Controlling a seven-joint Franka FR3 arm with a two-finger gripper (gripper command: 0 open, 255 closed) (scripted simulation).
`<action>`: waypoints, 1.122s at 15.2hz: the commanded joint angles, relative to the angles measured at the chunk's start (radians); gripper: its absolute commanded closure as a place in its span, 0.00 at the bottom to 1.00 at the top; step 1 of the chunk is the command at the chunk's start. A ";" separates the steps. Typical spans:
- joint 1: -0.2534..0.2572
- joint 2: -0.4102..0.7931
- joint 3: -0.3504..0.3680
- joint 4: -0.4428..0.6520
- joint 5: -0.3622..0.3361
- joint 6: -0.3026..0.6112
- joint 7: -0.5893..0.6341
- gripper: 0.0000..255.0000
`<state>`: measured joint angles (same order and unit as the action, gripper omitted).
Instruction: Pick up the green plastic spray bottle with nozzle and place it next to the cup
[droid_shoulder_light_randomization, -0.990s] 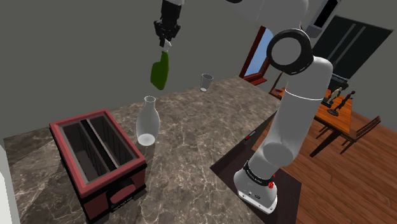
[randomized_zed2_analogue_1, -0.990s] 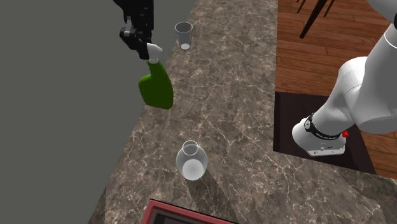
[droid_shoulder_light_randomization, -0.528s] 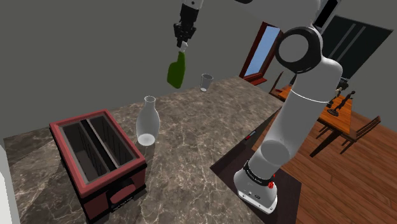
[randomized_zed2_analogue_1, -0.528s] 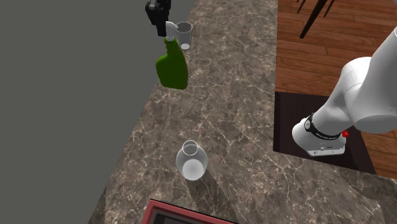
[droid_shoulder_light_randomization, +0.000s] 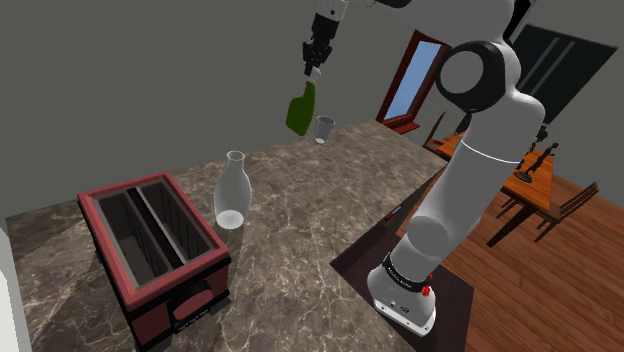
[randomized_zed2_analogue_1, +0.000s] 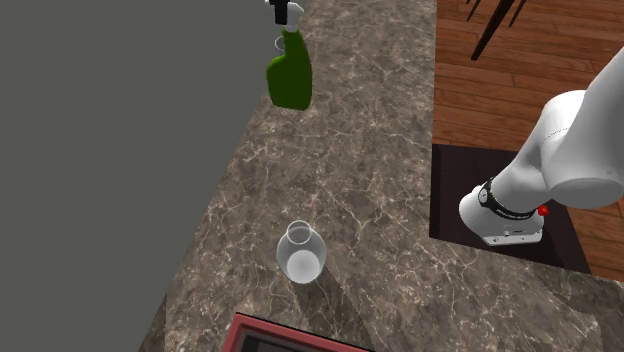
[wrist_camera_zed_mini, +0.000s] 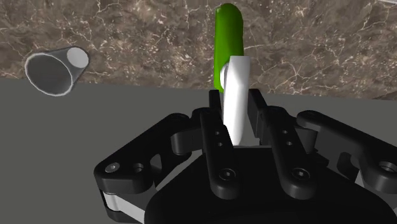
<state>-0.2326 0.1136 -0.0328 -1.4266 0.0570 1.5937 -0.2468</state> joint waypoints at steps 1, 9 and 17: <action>-0.029 0.010 -0.022 0.017 0.006 -0.010 -0.051 1.00; -0.140 0.073 -0.099 0.103 0.032 -0.045 -0.235 1.00; -0.272 0.221 -0.162 0.313 0.078 -0.123 -0.409 1.00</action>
<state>-0.4831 0.3036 -0.1870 -1.1642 0.1258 1.4924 -0.6306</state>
